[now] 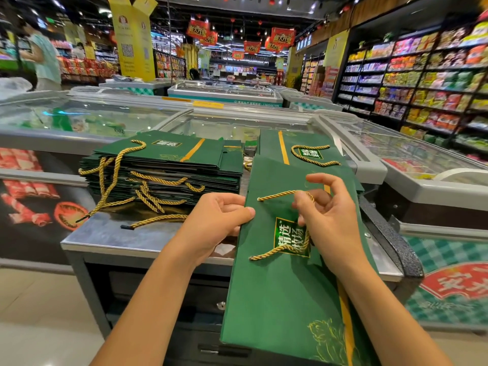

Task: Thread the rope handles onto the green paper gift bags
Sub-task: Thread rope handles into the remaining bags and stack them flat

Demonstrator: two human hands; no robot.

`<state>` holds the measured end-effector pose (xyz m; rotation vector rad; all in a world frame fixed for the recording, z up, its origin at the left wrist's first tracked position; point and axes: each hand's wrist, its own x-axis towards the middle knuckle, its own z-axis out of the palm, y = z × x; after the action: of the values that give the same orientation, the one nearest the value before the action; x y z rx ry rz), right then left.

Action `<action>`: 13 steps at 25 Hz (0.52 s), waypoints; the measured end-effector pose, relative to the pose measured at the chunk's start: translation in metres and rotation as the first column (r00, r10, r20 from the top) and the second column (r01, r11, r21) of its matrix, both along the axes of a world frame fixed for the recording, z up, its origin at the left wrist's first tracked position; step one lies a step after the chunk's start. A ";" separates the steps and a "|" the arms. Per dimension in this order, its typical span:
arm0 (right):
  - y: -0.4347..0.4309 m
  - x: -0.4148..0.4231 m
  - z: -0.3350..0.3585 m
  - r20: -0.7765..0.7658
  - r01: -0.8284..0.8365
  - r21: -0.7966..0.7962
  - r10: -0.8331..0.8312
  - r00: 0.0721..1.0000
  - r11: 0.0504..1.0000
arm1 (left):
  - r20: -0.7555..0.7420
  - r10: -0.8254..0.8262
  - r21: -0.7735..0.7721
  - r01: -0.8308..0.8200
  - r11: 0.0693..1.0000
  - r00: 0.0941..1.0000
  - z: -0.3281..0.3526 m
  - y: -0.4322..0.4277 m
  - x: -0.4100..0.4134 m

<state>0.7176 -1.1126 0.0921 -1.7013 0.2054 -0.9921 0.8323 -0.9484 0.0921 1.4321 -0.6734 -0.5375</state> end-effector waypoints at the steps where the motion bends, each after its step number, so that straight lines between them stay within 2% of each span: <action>1: 0.000 0.001 -0.002 -0.019 0.003 -0.058 -0.005 1.000 0.998 | 0.002 0.002 0.000 -0.002 1.000 1.000 0.000 0.000 0.000; 4: -0.002 0.001 -0.004 -0.031 0.048 -0.175 -0.055 0.998 0.983 | 0.004 -0.006 -0.010 0.006 1.000 1.000 0.000 0.000 0.000; 7: -0.006 0.001 -0.005 -0.018 0.055 -0.105 -0.057 0.998 0.993 | 0.013 -0.021 -0.019 0.021 1.000 1.000 0.000 0.000 -0.003; 13: -0.011 -0.002 -0.001 -0.030 -0.053 0.017 0.054 0.998 0.998 | 0.038 0.018 -0.005 -0.018 1.000 0.999 0.000 0.000 -0.003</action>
<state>0.7155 -1.1241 0.0915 -1.6999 0.1867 -0.9230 0.8291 -0.9482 0.0919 1.4458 -0.6909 -0.4950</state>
